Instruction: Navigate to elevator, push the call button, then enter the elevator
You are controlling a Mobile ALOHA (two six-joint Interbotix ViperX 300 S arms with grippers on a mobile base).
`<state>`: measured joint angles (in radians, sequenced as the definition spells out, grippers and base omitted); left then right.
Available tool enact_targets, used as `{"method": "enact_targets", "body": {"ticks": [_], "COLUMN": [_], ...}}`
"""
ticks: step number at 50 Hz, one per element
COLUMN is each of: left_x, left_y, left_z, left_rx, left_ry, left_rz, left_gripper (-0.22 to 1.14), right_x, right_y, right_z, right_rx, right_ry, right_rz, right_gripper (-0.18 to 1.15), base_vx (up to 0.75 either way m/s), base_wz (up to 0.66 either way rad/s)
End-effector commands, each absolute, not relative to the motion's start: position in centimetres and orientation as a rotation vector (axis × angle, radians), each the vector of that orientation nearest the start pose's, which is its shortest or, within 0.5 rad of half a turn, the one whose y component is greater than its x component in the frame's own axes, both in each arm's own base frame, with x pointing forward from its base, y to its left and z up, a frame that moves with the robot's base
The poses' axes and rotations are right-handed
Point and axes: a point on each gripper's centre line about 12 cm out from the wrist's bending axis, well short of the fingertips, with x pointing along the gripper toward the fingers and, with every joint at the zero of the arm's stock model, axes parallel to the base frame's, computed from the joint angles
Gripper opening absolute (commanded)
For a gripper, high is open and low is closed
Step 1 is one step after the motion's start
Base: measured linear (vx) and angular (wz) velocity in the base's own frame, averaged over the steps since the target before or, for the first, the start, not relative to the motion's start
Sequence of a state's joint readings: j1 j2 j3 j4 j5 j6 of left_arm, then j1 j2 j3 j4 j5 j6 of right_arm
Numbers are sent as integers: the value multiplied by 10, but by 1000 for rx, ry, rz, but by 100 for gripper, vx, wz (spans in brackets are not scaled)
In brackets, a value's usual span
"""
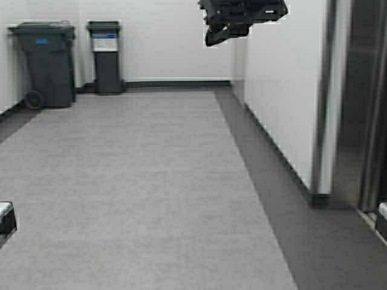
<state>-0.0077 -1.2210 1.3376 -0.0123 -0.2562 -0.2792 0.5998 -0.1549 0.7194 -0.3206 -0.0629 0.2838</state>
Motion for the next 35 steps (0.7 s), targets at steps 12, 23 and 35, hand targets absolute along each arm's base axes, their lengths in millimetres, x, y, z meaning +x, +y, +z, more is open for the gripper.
{"method": "enact_targets", "body": {"ticks": [12, 23, 35], "left_x": [176, 201, 203], "left_y": [1, -1, -2], "left_z": [276, 267, 266], "left_rx": [-226, -121, -131], "left_ry": [-132, -33, -34], "left_rz": [-10, -8, -18], "left_gripper": [2, 2, 2], "right_x": [315, 315, 316], "right_y": [178, 157, 145], "right_z": [257, 254, 260], "right_rx": [-102, -86, -68], "right_ry": [363, 368, 336], "right_rz": [529, 476, 451], "right_gripper": [5, 5, 5], "base_vx": [31, 39, 43], "base_wz": [18, 13, 15]}}
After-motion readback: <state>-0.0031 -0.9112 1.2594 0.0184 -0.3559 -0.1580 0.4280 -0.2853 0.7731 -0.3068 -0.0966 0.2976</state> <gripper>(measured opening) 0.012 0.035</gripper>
